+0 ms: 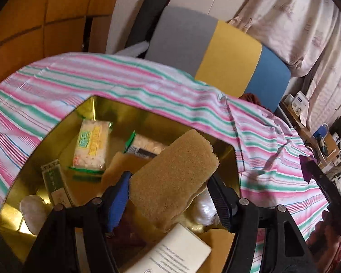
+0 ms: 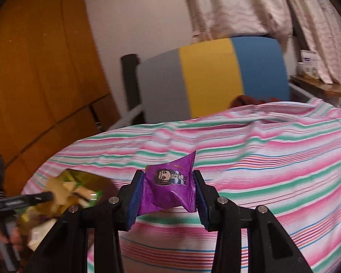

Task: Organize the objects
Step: 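Carry the sponge into the tray and open left while right carries the purple packet, then lower the purple packet into the gold tray and open the right gripper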

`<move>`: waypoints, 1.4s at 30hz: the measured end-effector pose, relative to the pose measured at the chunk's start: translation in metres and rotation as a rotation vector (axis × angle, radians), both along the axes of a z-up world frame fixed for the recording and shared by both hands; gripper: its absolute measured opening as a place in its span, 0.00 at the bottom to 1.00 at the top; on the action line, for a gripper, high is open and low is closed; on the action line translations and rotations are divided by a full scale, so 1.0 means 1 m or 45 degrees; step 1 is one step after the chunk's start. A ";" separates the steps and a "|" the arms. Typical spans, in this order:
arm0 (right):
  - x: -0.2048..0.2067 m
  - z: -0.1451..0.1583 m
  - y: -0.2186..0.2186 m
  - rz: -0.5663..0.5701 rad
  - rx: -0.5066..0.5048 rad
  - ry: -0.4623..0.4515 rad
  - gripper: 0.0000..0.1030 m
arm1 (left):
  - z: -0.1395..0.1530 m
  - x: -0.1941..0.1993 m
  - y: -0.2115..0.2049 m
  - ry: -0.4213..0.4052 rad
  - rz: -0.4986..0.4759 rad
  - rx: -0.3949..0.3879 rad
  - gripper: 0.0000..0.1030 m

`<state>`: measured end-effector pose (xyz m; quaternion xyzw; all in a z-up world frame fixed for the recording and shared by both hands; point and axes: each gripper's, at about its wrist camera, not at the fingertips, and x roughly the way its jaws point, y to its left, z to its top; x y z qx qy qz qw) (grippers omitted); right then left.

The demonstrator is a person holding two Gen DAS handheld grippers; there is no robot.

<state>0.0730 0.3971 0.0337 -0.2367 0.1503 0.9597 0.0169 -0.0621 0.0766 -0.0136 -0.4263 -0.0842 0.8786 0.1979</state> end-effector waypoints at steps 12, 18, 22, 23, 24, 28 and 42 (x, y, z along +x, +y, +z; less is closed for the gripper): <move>-0.018 0.009 -0.083 0.258 -0.010 -0.003 0.41 | -0.006 -0.003 -0.013 -0.096 0.031 0.085 0.95; -0.027 -0.001 -0.100 0.306 -0.027 -0.061 0.41 | 0.005 0.013 -0.036 0.007 0.126 0.082 0.97; -0.037 -0.008 -0.110 0.336 -0.027 -0.105 0.41 | 0.016 0.030 -0.048 0.119 0.165 0.021 1.00; -0.039 -0.009 -0.112 0.342 -0.026 -0.114 0.41 | 0.018 0.035 -0.050 0.148 0.169 0.013 1.00; -0.042 -0.010 -0.115 0.349 -0.024 -0.123 0.41 | 0.021 0.039 -0.053 0.176 0.172 0.001 1.00; -0.051 -0.011 -0.127 0.379 -0.012 -0.139 0.41 | 0.025 0.049 -0.059 0.217 0.185 -0.033 1.00; -0.093 -0.025 -0.151 0.304 0.127 -0.263 0.42 | 0.020 0.065 -0.072 0.149 0.277 -0.113 1.00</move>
